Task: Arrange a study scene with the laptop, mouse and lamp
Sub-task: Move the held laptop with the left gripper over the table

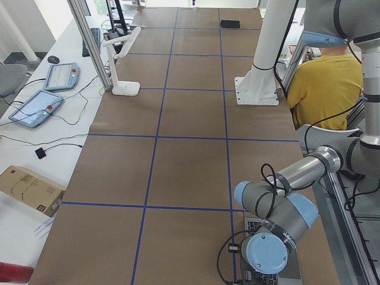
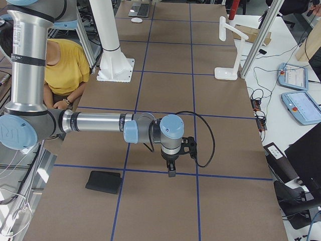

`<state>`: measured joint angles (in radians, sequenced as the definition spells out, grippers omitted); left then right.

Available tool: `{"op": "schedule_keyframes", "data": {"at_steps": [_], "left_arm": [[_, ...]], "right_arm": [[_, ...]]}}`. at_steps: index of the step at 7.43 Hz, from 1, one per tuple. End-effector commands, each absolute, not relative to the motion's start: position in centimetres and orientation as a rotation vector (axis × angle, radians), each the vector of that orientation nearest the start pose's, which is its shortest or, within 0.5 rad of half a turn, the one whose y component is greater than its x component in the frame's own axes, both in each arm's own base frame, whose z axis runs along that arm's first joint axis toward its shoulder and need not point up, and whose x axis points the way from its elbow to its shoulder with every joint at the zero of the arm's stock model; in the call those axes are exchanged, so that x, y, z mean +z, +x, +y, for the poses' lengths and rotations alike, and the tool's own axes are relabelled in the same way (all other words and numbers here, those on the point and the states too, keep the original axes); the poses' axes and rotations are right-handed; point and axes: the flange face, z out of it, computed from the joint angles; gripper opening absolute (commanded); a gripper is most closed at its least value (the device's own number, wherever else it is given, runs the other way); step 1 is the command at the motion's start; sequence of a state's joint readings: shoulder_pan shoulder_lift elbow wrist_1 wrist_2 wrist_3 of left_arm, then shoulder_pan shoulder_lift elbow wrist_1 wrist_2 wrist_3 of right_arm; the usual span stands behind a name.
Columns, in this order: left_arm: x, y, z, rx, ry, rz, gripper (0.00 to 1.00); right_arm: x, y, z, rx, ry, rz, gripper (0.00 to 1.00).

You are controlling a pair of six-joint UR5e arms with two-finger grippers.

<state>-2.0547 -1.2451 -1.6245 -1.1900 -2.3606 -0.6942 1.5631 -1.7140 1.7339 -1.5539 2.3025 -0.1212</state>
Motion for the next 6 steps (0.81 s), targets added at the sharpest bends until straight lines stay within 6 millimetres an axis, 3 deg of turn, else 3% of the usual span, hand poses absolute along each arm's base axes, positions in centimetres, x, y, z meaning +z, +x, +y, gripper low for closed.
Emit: {"op": "schedule_keyframes", "data": {"at_steps": [1, 3, 5, 6], "left_arm": [[76.8, -19.9, -25.2, -1.312, -0.704, 0.756, 0.00], [73.8, -21.8, -29.9, -1.328, -0.643, 0.764, 0.00], [68.6, -20.8, -37.7, -1.314, -0.619, 0.815, 0.00], [66.4, -20.8, -40.4, -1.290, -0.582, 0.825, 0.00]], "right_arm": [[64.4, 6.3, -43.5, -0.138, 0.080, -0.729, 1.00], [64.4, 6.3, -43.5, -0.136, 0.079, -0.732, 1.00], [64.5, 6.3, -43.5, -0.136, 0.076, -0.738, 1.00], [64.5, 6.3, -43.5, -0.136, 0.076, -0.740, 1.00]]}}
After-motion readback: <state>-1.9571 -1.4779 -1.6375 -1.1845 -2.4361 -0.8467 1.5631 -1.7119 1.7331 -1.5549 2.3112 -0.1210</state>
